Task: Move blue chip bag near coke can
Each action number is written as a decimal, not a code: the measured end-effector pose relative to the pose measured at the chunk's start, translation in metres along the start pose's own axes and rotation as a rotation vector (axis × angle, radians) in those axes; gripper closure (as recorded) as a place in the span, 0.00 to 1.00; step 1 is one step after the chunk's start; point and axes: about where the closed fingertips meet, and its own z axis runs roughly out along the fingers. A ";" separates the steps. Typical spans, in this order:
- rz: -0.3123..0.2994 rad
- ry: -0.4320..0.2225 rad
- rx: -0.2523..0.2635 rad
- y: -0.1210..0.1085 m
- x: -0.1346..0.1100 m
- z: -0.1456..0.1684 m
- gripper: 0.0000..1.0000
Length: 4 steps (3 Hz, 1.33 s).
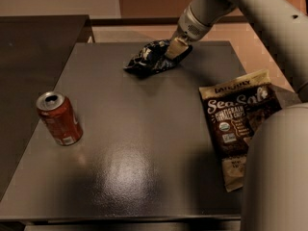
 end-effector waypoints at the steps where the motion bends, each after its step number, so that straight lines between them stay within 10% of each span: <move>1: -0.024 -0.028 -0.012 0.022 -0.009 -0.017 1.00; 4: -0.106 -0.133 -0.167 0.154 -0.051 -0.018 1.00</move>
Offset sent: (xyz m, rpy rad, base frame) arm -0.1133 0.0514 0.0344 0.1006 0.0161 0.1643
